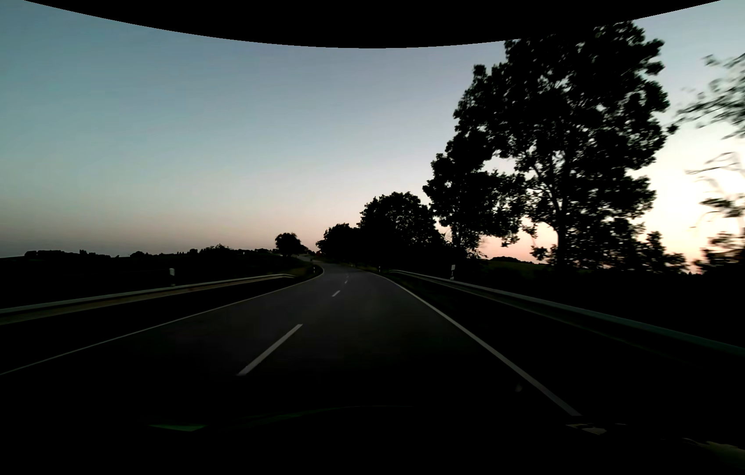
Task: Follow the waypoints while adhering to traffic rules and regulations
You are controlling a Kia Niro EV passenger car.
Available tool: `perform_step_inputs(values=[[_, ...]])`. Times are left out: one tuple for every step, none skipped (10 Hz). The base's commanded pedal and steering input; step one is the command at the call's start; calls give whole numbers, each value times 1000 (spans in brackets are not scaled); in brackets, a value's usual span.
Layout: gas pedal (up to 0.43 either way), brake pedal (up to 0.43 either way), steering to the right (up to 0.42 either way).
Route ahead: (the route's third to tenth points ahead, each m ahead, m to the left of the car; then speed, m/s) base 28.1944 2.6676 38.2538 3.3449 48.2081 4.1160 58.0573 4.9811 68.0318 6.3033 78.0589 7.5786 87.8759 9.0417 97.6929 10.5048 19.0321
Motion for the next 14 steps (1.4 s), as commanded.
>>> perform_step_inputs(values=[[0, 274, -6], [0, 250, -5], [0, 238, -4], [0, 238, -3], [0, 238, -3], [0, 232, -3], [0, 238, -3], [0, 244, -3], [0, 250, -3], [0, 250, -3], [0, 244, -3], [0, 250, -4], [0, 238, -3], [0, 226, -4]])
